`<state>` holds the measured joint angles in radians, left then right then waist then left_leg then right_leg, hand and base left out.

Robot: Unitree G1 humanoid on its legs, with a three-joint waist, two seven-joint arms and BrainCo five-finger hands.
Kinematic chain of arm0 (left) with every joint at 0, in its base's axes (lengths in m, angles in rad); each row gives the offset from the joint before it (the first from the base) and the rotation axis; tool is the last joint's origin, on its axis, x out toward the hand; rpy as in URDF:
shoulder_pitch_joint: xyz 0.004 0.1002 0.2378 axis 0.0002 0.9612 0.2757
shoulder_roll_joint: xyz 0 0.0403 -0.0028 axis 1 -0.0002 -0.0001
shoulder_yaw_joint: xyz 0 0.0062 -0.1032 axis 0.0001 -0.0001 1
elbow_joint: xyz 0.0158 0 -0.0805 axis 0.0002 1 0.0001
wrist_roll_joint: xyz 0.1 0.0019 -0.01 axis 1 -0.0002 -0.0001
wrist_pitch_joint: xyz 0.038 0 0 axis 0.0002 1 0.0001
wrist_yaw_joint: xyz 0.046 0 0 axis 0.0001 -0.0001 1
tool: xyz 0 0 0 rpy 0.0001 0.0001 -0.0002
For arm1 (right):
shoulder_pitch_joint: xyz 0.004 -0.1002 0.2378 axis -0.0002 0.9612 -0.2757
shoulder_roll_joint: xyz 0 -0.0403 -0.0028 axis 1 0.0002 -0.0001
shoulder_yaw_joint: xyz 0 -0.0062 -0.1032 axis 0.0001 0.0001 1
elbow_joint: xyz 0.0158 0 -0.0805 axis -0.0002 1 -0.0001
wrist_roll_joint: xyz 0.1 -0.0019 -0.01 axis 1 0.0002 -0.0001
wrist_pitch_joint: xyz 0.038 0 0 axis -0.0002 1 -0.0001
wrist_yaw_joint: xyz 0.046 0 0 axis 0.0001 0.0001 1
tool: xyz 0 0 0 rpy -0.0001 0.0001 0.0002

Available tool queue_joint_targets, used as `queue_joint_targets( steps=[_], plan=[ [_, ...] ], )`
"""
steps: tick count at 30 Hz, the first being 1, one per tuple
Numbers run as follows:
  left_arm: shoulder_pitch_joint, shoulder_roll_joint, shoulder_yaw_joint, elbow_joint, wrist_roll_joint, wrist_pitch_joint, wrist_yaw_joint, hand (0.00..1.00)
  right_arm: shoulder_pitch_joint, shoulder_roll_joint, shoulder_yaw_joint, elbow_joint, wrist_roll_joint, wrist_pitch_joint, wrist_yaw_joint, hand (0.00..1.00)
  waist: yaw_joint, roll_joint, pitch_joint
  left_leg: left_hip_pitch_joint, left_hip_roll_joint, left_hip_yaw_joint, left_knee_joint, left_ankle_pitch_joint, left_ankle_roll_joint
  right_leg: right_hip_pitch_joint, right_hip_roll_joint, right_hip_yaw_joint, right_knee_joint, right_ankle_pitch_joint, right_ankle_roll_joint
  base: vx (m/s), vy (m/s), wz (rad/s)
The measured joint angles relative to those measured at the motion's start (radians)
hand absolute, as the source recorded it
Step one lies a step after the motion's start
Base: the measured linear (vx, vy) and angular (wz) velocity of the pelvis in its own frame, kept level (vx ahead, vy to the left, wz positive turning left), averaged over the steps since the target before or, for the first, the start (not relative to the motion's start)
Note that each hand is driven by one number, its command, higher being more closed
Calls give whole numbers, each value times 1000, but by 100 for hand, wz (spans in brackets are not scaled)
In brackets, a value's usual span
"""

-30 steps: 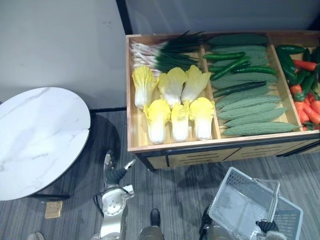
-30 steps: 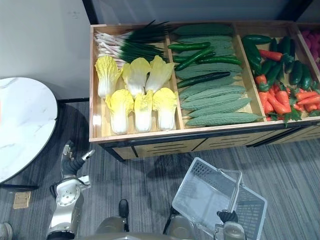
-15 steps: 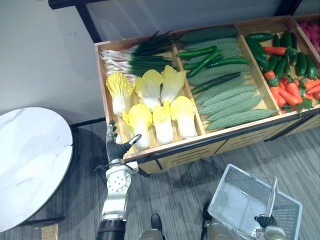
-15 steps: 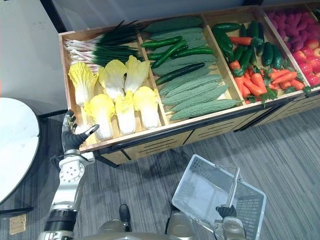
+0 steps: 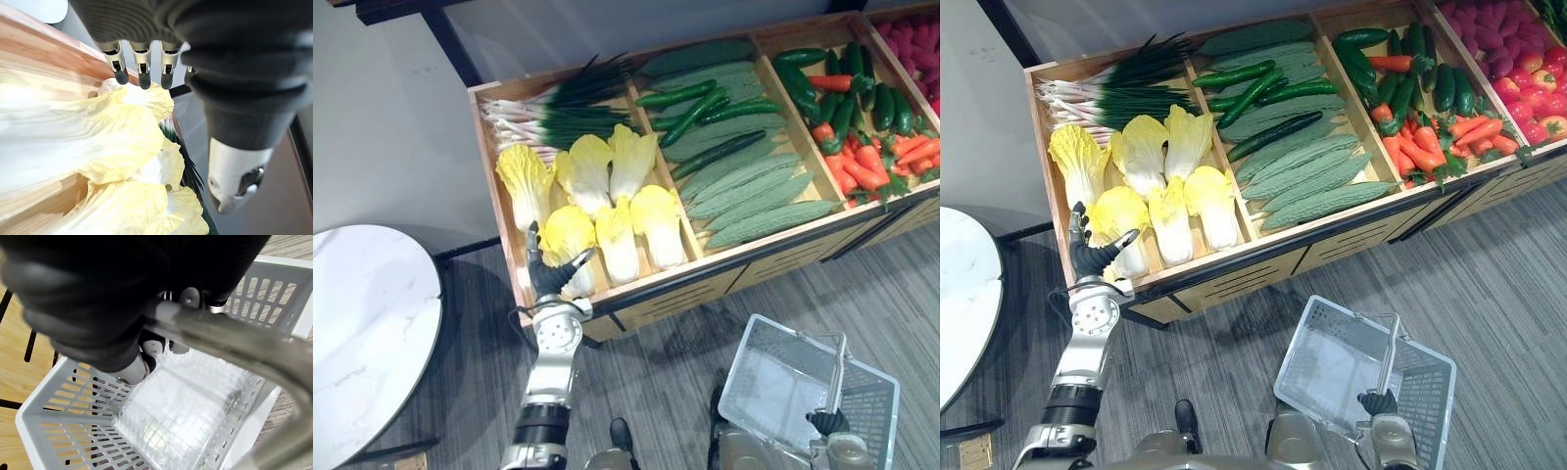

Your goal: Pick vegetable in the basket

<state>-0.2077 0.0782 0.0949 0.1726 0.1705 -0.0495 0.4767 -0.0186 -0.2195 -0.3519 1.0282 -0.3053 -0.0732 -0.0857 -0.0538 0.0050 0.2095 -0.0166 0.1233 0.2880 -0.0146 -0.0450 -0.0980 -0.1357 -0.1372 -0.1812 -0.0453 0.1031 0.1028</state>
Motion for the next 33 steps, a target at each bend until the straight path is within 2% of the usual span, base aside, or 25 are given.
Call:
queue_joint_targets(
  steps=[3, 6, 10, 14, 19, 23, 27, 33],
  plan=[
    [-13, -5, 0, -1, 51, 18, 28, 0, -1, 0, 4, 0, 0, 0, -7, 100, 0, 0, 0, 0, 0, 0, 0, 0, 0, 0, 0, 0, 1, 0, 0, 0, 0, 0],
    [-32, -43, 9, -41, 97, 40, 57, 0, -3, 1, 4, 8, 0, 0, -21, 100, 2, -1, 1, -4, 0, 0, -1, 0, 0, -3, 0, 8, 1, 1, 1, 0, 0, 0],
    [-44, -78, 7, -110, 158, 53, 91, 0, -9, 5, 4, 15, 0, 0, -37, 100, 1, -3, 2, -3, 2, 3, -1, -1, -1, -5, 3, 14, 3, 1, 2, -2, -8, -2],
    [-45, -80, -1, -154, 201, 54, 114, 0, -13, 11, 4, 23, 0, -1, -39, 100, 1, -4, 3, -1, 6, 7, 0, -3, -5, -5, 8, 21, 3, 1, 1, -2, -17, -4],
    [-45, -99, 2, -174, 206, 61, 152, 0, -19, 16, 3, 41, 0, -2, -51, 100, 1, -7, 5, 0, 9, 9, 0, -4, -5, -4, 11, 23, 2, 1, 1, 0, 0, 0],
    [-39, -118, 27, -174, 205, 63, 181, 0, -19, 35, 3, 41, -1, -4, -70, 100, 2, -19, 11, 1, 10, 9, 0, -4, -5, -3, 12, 23, 3, 1, 1, 0, 0, 0],
    [-19, -119, 44, -174, 205, 83, 188, 0, -19, 41, 3, 43, -1, -4, -79, 100, 3, -25, 15, 1, 9, 11, 0, -6, -3, -2, 12, 26, 3, 1, 1, 0, 0, 0],
    [19, -119, 73, -165, 202, 84, 193, 0, -19, 42, 4, 43, -1, -4, -79, 100, 4, -28, 17, 3, 9, 11, 0, -6, -3, -1, 12, 24, 3, 1, 1, 0, 0, 0]
  ],
)
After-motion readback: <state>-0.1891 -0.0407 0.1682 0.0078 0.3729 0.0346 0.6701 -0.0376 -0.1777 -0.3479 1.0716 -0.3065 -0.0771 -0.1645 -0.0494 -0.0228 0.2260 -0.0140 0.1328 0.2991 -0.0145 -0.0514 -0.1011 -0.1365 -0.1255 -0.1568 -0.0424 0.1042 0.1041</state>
